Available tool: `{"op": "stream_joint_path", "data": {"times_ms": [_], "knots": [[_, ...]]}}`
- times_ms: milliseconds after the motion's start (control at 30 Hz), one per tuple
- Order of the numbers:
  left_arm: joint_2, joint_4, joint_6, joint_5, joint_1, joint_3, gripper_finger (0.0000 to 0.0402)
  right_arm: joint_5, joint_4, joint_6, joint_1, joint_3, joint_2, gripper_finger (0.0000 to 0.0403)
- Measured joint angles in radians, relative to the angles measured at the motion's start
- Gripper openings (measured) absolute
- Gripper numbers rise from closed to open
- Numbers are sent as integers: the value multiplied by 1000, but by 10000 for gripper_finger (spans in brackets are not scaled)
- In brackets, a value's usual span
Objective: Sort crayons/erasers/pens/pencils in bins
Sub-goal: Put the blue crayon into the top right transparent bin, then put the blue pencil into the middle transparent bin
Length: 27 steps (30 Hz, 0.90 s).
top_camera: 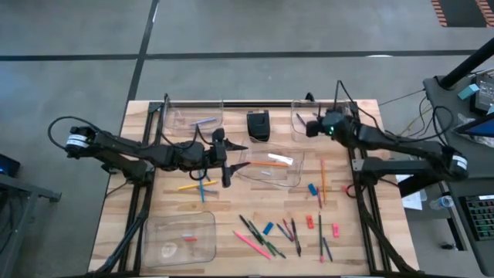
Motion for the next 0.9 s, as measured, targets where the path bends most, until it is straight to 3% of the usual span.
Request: {"op": "stream_joint_path", "data": {"times_ms": [100,333,533,700,900], "knots": [[0,-5,0,0,-4,-5,219,-86,18,-101,-69,13,55,22],[0,-5,1,-1,-3,-10,219,-91,-28,-214,-98,76,136,113],[-2,-6,3,-1,-3,-10,219,-134,-248,-199,-81,197,118,180],[-29,-82,3,-12,-3,-4,219,-171,-494,-97,16,268,43,188],[-82,-100,1,-41,-4,-13,219,-168,-584,118,282,213,-69,175]]}}
